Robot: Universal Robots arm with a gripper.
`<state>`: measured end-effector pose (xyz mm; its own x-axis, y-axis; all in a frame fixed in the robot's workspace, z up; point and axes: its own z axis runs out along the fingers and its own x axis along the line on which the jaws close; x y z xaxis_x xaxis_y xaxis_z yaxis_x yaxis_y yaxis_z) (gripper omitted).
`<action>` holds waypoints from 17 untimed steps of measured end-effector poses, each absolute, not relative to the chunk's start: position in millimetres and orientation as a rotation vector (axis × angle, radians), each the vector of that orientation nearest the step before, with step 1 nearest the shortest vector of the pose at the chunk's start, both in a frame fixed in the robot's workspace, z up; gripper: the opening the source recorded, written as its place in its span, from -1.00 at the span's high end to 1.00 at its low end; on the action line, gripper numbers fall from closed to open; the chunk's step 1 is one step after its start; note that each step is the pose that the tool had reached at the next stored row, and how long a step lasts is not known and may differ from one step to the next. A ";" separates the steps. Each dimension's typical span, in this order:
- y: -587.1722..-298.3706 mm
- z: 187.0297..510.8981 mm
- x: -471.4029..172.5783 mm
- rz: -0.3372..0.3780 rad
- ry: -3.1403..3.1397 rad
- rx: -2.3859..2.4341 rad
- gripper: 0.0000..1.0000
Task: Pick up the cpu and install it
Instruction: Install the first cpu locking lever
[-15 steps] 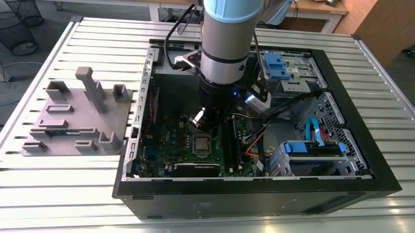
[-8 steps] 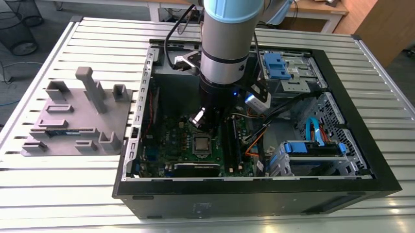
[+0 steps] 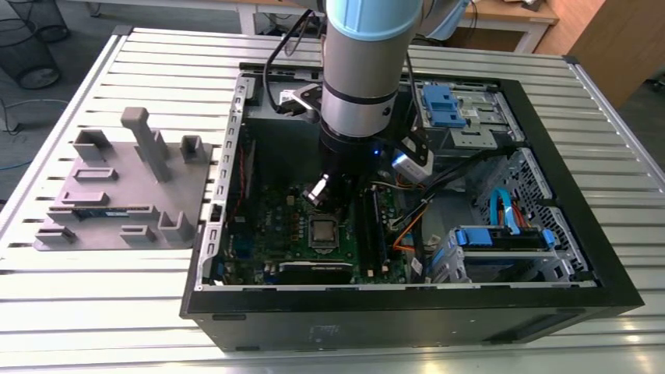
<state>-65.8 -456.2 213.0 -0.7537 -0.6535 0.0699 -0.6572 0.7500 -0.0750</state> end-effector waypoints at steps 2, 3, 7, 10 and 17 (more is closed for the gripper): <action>-456.2 213.0 -65.8 0.147 -2.902 1.087 0.79; -456.2 212.8 -65.8 0.147 -2.902 1.087 0.79; -456.9 211.2 -65.8 0.147 -2.902 1.087 0.79; -458.7 210.8 -65.8 0.147 -2.902 1.087 0.79; -460.6 210.3 -63.5 0.147 -2.905 1.078 0.79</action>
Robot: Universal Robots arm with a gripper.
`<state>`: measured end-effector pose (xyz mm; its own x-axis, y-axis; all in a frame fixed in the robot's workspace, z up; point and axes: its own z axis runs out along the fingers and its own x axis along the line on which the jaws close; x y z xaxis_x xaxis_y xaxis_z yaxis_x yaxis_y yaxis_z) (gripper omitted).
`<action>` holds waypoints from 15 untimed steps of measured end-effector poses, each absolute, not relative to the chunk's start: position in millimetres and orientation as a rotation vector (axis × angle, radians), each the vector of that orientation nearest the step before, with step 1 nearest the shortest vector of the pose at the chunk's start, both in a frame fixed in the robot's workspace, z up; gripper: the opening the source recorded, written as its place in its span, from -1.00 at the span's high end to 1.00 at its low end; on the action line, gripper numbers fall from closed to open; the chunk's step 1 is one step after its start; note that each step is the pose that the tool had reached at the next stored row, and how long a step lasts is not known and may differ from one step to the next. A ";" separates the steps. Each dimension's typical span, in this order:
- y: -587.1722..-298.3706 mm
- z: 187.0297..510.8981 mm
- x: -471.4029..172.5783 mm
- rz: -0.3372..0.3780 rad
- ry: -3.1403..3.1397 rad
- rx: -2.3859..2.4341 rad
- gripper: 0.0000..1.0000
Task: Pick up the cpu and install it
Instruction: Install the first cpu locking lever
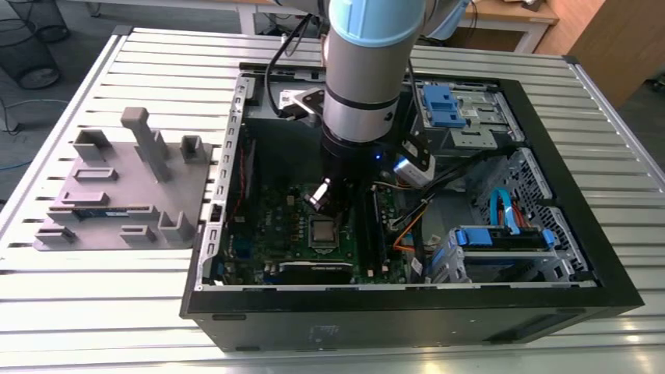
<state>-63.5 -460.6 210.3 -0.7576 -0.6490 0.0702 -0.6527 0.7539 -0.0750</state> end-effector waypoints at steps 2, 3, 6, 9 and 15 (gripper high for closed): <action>-460.6 210.3 -63.5 0.147 -2.905 1.079 0.79; -460.9 210.1 -63.4 0.147 -2.905 1.077 0.79; -462.7 209.6 -63.4 0.147 -2.910 1.063 0.79; -465.5 208.7 -63.4 0.146 -2.915 1.048 0.79; -466.3 207.2 -62.7 0.147 -2.921 1.026 0.79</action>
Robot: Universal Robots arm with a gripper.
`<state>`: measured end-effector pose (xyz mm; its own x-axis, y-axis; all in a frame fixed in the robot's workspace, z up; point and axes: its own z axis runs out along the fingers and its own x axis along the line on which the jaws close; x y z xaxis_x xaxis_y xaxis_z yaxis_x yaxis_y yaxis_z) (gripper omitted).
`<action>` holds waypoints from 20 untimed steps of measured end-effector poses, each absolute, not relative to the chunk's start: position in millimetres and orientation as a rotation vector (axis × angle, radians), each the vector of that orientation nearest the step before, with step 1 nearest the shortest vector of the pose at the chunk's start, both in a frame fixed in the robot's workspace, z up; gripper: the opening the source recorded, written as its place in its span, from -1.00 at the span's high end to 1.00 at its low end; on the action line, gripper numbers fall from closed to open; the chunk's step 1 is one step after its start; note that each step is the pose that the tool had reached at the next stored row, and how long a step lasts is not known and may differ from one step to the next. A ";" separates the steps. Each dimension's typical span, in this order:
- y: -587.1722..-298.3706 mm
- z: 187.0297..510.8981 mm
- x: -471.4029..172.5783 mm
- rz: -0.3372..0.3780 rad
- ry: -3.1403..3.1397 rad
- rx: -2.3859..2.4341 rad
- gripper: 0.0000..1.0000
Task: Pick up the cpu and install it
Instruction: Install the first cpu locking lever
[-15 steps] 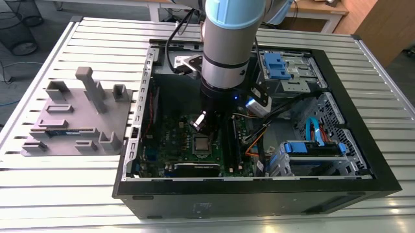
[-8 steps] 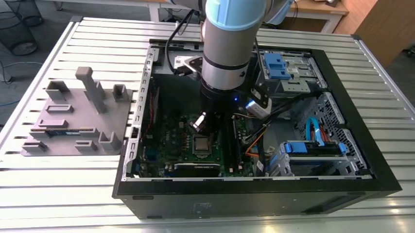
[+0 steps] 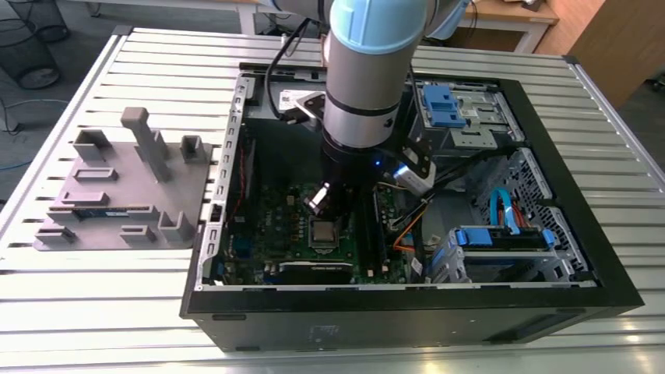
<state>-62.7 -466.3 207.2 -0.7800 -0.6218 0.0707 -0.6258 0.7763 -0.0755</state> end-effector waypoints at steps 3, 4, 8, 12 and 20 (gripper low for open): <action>-467.5 206.0 -62.0 0.147 -2.924 1.018 0.79; -468.1 205.4 -61.9 0.147 -2.925 1.015 0.79; -469.9 203.7 -61.7 0.146 -2.928 1.006 0.79; -471.6 202.6 -61.6 0.146 -2.935 0.982 0.79; -473.2 200.3 -61.6 0.144 -2.957 0.907 0.79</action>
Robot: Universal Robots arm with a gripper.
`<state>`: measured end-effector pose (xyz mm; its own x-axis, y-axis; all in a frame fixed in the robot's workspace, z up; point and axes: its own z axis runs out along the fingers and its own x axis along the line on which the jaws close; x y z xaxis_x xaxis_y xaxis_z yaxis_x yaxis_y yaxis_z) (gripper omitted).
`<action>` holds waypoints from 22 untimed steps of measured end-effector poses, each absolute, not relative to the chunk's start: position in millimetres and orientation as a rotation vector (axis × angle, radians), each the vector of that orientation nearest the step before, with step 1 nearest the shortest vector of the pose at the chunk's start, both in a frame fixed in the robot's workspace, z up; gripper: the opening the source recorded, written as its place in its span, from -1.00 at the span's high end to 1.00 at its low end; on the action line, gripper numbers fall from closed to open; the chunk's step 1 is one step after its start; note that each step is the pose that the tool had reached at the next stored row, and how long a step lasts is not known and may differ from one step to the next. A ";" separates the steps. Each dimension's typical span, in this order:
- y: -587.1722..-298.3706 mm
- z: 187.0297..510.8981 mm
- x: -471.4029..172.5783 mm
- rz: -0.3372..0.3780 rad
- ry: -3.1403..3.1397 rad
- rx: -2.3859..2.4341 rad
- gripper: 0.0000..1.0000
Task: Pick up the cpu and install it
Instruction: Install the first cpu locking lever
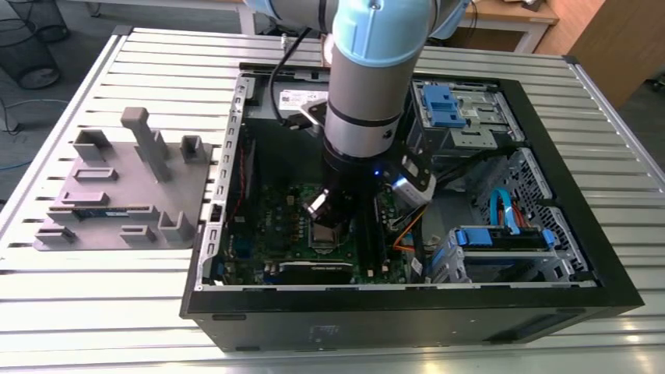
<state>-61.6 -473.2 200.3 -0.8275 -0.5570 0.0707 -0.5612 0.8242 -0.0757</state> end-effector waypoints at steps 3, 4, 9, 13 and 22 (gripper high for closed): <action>-473.6 199.8 -61.5 0.144 -2.963 0.885 0.79; -473.7 199.6 -61.5 0.144 -2.964 0.878 0.79; -474.4 199.0 -59.6 0.146 -2.970 0.856 0.79; -474.4 198.9 -59.2 0.146 -2.970 0.854 0.79; -476.6 196.7 -57.2 0.146 -2.972 0.847 0.79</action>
